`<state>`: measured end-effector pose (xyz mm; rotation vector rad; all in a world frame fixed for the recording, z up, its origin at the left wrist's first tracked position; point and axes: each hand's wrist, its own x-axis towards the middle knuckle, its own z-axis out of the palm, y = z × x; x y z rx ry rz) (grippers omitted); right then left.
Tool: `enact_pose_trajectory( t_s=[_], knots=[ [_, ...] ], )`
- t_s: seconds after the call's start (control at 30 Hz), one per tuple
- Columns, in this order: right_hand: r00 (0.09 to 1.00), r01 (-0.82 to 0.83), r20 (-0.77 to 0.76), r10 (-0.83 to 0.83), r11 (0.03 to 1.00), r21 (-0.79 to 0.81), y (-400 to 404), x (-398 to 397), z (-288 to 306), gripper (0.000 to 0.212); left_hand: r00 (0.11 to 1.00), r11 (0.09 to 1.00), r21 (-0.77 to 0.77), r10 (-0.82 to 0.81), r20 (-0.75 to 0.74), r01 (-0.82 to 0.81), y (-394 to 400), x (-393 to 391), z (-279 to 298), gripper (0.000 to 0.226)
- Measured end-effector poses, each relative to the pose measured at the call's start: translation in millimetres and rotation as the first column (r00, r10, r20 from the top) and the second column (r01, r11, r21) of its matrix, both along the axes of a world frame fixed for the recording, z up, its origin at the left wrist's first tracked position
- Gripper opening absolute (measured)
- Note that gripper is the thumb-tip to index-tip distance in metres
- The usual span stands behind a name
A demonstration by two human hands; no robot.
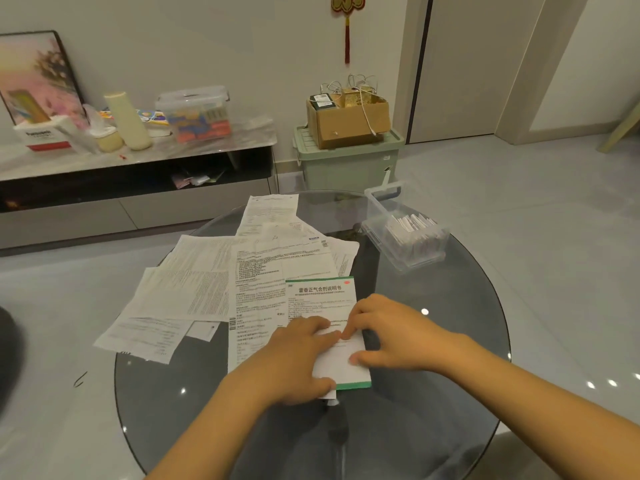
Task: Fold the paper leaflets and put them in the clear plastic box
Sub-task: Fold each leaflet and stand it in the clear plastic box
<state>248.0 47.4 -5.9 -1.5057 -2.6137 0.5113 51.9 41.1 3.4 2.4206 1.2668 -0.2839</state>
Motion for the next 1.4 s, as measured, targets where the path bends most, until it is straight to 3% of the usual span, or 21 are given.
enact_pose_trajectory(
  t_s=[0.17, 0.23, 0.5, 0.57, 0.67, 0.83, 0.97, 1.03, 1.13, 1.2, 1.33, 1.4],
  knots=[
    [0.996, -0.085, 0.028, 0.086, 0.995, -0.049, -2.1, -0.4, -3.2, 0.071, 1.0, 0.999, -0.044, -0.021, -0.004, 0.021, 1.9, -5.3, -0.9, 0.088],
    [0.996, -0.086, 0.017, 0.088, 0.993, -0.075, -4.2, -0.9, -4.2, 0.074, 1.0, 0.999, -0.047, -0.018, 0.009, 0.018, 2.6, -7.4, -1.7, 0.087],
    [0.995, -0.081, -0.064, 0.077, 0.995, -0.057, -6.3, -4.2, 1.5, 0.024, 0.99, 0.994, -0.104, 0.033, 0.139, -0.018, 0.9, -12.0, 3.1, 0.066],
    [0.995, -0.019, -0.097, 0.009, 0.995, -0.095, -3.7, -2.8, 3.7, 0.026, 0.976, 0.991, -0.126, 0.078, 0.204, -0.053, 0.9, -15.4, 11.4, 0.051],
    [0.97, 0.086, -0.213, -0.117, 0.985, -0.149, 0.1, 0.0, 7.7, 0.012, 0.926, 0.974, -0.152, 0.208, 0.314, -0.167, 4.8, -20.4, 17.5, 0.028],
    [0.874, 0.251, -0.372, -0.313, 0.946, -0.206, 8.1, -1.5, 2.5, 0.003, 0.815, 0.917, -0.144, 0.397, 0.422, -0.372, 15.8, -23.1, 10.6, 0.027],
    [0.798, 0.325, -0.448, -0.404, 0.913, -0.245, 15.8, -6.2, -5.3, 0.04, 0.747, 0.85, -0.107, 0.507, 0.431, -0.515, 24.6, -18.4, -0.4, 0.037],
    [0.799, 0.333, -0.433, -0.418, 0.906, -0.259, 17.6, -9.4, -8.8, 0.061, 0.716, 0.818, -0.122, 0.555, 0.423, -0.561, 28.1, -17.4, -4.7, 0.059],
    [0.833, 0.328, -0.382, -0.4, 0.913, -0.241, 16.7, -14.4, -14.8, 0.078, 0.758, 0.834, -0.058, 0.526, 0.387, -0.549, 28.2, -16.5, -11.3, 0.09],
    [0.855, 0.321, -0.363, -0.369, 0.928, -0.187, 15.8, -16.0, -16.9, 0.073, 0.806, 0.857, 0.032, 0.472, 0.358, -0.515, 27.1, -15.3, -13.6, 0.092],
    [0.909, 0.306, -0.269, -0.32, 0.948, -0.093, 16.6, -15.8, -17.4, 0.031, 0.894, 0.888, 0.242, 0.303, 0.331, -0.391, 29.9, -16.9, -18.5, 0.059],
    [0.932, 0.278, -0.218, -0.29, 0.957, -0.082, 18.2, -14.4, -17.5, 0.028, 0.93, 0.919, 0.255, 0.224, 0.293, -0.301, 29.1, -15.7, -20.4, 0.037]
  ],
)
